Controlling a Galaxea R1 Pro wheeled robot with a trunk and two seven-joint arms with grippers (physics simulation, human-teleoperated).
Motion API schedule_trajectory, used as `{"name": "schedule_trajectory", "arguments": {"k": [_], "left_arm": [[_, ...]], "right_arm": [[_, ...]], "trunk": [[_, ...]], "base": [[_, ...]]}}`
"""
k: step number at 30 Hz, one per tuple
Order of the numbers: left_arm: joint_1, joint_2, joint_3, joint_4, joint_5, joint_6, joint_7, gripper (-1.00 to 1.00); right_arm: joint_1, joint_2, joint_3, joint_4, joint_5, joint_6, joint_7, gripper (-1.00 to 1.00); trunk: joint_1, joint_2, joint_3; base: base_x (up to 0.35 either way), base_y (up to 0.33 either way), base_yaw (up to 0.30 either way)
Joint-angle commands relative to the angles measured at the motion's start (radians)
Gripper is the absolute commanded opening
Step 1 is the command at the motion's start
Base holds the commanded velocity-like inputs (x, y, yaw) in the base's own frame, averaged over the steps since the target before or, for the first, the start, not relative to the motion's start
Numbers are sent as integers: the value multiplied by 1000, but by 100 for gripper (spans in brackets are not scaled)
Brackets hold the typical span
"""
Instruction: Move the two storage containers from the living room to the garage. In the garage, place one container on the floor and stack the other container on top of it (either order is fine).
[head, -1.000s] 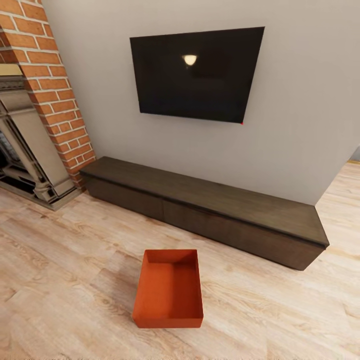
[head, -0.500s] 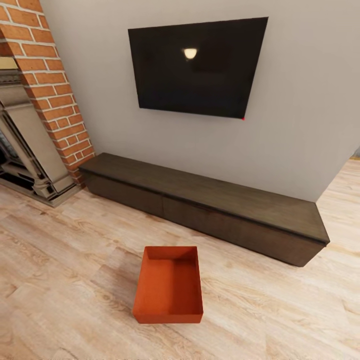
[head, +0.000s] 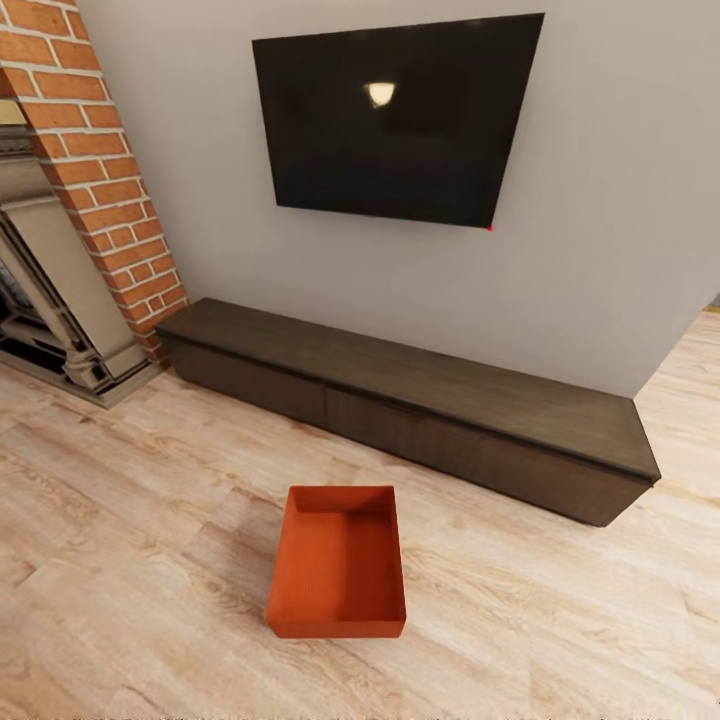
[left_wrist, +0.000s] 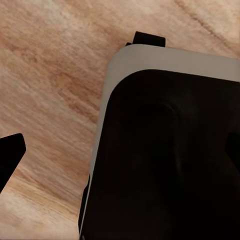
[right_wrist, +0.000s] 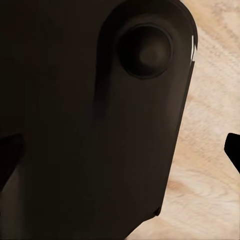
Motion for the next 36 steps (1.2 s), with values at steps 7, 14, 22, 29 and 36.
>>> {"name": "schedule_trajectory", "arguments": {"k": [7, 14, 22, 29, 36], "left_arm": [[0, -1, 4, 1, 7, -3, 1, 100], [0, -4, 4, 1, 7, -3, 1, 100], [0, -3, 3, 2, 13, -3, 1, 100], [0, -4, 3, 2, 13, -3, 0, 100], [0, -5, 3, 2, 10, -3, -7, 100]], "right_arm": [[-1, 0, 6, 3, -2, -6, 0, 100], [-1, 0, 6, 3, -2, -6, 0, 100], [-1, 0, 6, 3, -2, -6, 0, 100], [-1, 0, 6, 3, -2, -6, 0, 100], [-1, 0, 6, 3, -2, -6, 0, 100]], "trunk": [[0, 0, -12], [0, 0, -23], [0, 0, -36], [0, 0, -47], [0, 0, -59]], "base": [[0, 0, 0], [0, 0, 0], [0, 0, 0], [0, 0, 0], [0, 0, 0]]}}
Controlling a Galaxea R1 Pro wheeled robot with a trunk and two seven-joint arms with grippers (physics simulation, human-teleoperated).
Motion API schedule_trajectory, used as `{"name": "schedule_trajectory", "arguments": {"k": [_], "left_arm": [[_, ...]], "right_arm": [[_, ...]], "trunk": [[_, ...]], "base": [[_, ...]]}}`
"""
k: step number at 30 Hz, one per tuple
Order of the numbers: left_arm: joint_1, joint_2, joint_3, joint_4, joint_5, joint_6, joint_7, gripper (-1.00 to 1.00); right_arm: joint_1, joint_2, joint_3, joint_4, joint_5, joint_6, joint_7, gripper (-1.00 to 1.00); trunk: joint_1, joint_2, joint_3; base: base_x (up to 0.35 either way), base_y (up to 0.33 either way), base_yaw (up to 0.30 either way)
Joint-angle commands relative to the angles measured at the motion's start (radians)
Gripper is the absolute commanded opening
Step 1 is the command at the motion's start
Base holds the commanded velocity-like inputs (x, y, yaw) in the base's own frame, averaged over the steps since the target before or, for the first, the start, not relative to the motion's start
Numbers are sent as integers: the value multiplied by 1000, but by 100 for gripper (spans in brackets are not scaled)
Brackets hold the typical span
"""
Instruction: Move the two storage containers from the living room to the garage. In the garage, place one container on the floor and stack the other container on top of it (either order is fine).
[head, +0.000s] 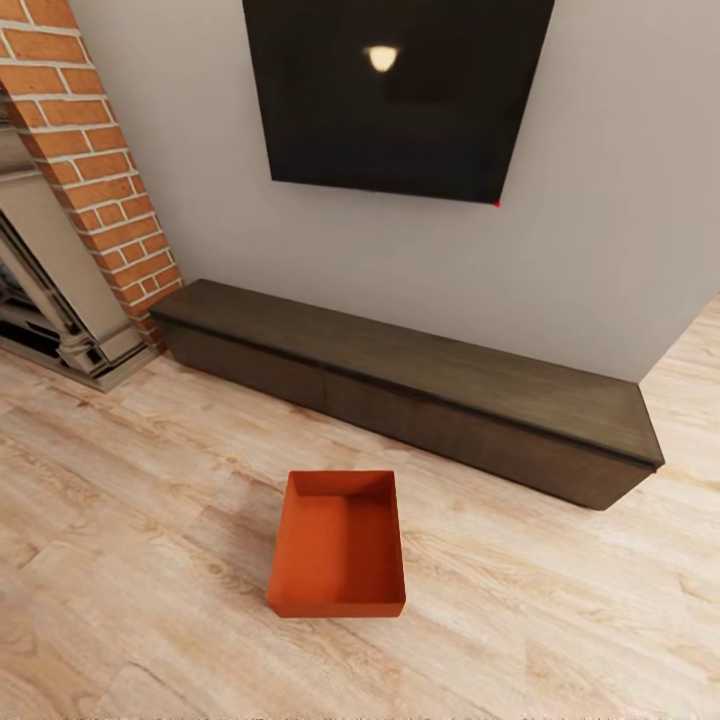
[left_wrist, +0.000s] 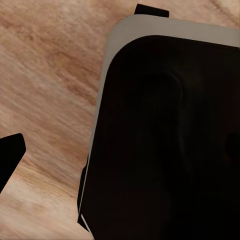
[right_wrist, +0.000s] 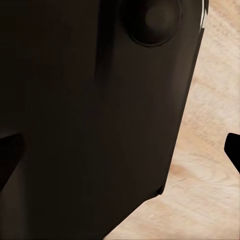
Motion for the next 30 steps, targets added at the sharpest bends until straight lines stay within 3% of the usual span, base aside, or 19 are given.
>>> {"name": "schedule_trajectory", "arguments": {"k": [1, 16, 30], "left_arm": [[0, 0, -1, 1, 5, -3, 1, 100], [0, 0, 0, 1, 5, -3, 0, 100], [0, 1, 0, 1, 6, -1, 0, 100]], "right_arm": [[-1, 0, 6, 3, -2, -6, 0, 100], [-1, 0, 6, 3, -2, -8, 0, 100], [-1, 1, 5, 3, -4, -13, -3, 100]], "trunk": [[0, 0, -2], [0, 0, -21], [0, 0, -22]], "base": [[0, 0, 0], [18, 0, 0], [296, 0, 0]]}}
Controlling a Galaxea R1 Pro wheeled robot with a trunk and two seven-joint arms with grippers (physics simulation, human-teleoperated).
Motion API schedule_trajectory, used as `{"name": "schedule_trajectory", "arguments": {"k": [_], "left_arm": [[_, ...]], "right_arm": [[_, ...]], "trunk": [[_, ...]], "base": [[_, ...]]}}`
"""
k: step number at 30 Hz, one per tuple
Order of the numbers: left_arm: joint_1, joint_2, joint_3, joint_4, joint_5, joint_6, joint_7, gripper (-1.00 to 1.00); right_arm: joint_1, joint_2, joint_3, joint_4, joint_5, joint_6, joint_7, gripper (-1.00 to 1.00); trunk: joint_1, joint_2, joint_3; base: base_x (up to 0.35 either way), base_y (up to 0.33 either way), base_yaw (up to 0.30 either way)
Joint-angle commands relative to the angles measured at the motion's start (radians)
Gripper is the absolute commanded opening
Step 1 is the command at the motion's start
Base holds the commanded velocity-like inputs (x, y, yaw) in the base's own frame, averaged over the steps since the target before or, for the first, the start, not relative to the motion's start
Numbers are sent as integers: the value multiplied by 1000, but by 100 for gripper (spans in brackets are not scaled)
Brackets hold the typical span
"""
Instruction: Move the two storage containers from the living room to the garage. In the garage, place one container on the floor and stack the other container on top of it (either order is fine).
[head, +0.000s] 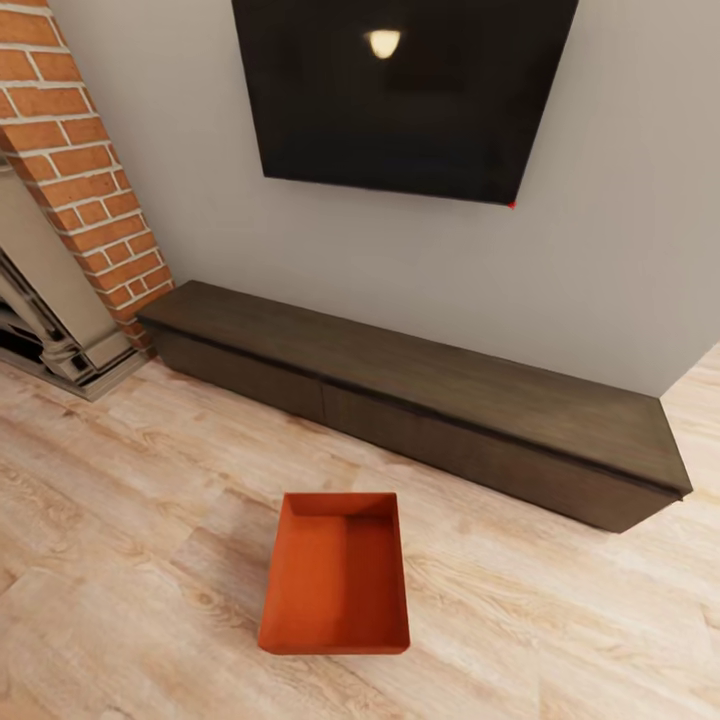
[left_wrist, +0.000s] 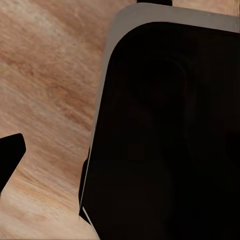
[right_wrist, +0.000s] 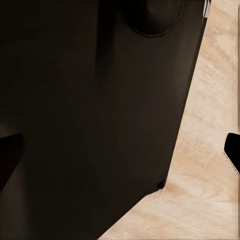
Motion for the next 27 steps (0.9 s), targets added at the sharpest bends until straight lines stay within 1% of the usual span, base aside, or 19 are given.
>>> {"name": "schedule_trajectory", "arguments": {"k": [1, 10, 19, 20, 27], "left_arm": [[0, 0, -1, 1, 5, -3, 1, 100], [0, -1, -1, 1, 5, -3, 1, 100], [0, -1, -1, 1, 5, -3, 1, 100], [0, -1, -1, 1, 5, -3, 1, 100], [0, -2, 2, 1, 5, -4, 3, 100]], "right_arm": [[-1, 0, 6, 3, -3, -6, 0, 100], [-1, 1, 5, 3, -3, -1, -1, 100], [-1, 1, 5, 3, -3, 2, 2, 100], [-1, 1, 6, 3, -3, 2, -8, 100], [-1, 1, 6, 3, -2, 3, -14, 100]], "trunk": [[1, 0, -1], [1, 0, -1], [1, 0, -1], [1, 0, -1], [1, 0, -1]], "base": [[320, 0, 0], [298, 0, 0], [31, 0, 0], [0, 0, 0], [0, 0, 0]]}}
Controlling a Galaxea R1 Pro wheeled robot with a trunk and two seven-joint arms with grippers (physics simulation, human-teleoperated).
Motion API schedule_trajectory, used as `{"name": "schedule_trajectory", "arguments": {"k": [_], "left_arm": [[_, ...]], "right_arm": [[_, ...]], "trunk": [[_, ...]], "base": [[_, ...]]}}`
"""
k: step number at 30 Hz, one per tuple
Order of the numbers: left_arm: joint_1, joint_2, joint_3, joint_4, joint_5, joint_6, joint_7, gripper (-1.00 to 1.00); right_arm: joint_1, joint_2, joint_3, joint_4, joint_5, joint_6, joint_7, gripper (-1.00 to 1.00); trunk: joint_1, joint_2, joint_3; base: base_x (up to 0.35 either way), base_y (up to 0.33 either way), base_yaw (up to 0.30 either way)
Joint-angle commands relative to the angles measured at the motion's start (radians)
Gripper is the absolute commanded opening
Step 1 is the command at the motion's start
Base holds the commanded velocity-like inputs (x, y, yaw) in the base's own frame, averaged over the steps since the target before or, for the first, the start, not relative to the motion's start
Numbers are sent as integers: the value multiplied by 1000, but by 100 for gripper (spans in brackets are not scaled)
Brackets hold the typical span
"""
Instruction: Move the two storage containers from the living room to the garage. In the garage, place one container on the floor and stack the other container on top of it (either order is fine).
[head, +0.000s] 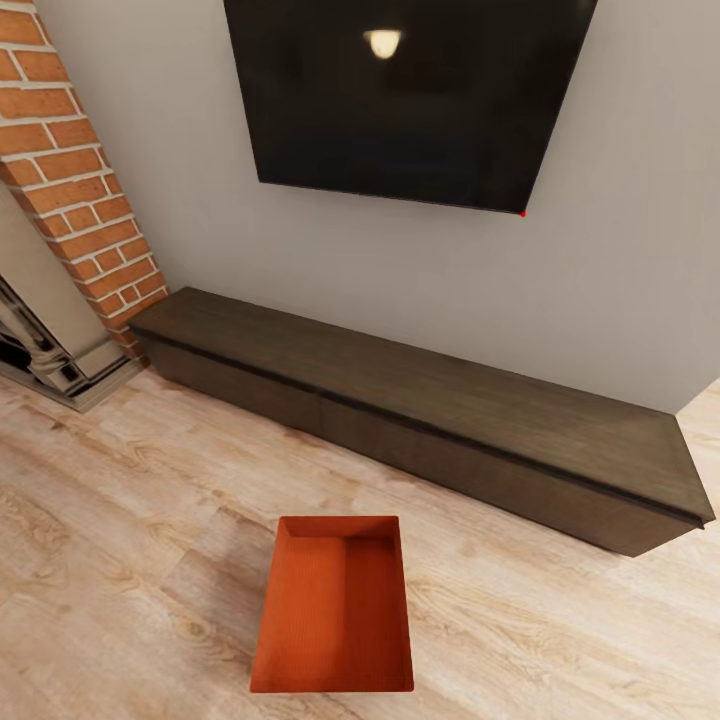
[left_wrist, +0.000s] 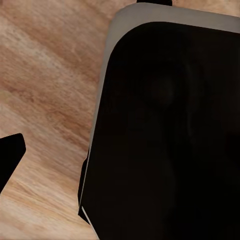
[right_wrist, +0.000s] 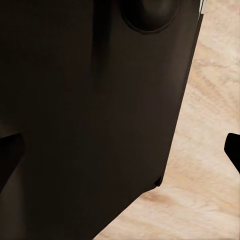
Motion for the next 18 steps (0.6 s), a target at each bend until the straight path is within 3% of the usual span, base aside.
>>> {"name": "schedule_trajectory", "arguments": {"k": [1, 6, 18], "left_arm": [[0, -1, 0, 1, 5, -3, 1, 100], [0, -2, 0, 1, 4, -5, 1, 100], [0, -3, 0, 1, 5, -5, 2, 100]], "right_arm": [[-1, 0, 6, 3, -2, -5, -1, 100], [-1, 0, 6, 3, -3, -6, -2, 100], [-1, 0, 4, 3, -3, -7, -2, 100]], "trunk": [[0, 0, -1], [0, 0, -1], [0, 0, -1]], "base": [[0, 0, 0], [0, 48, 0], [0, 245, 0]]}}
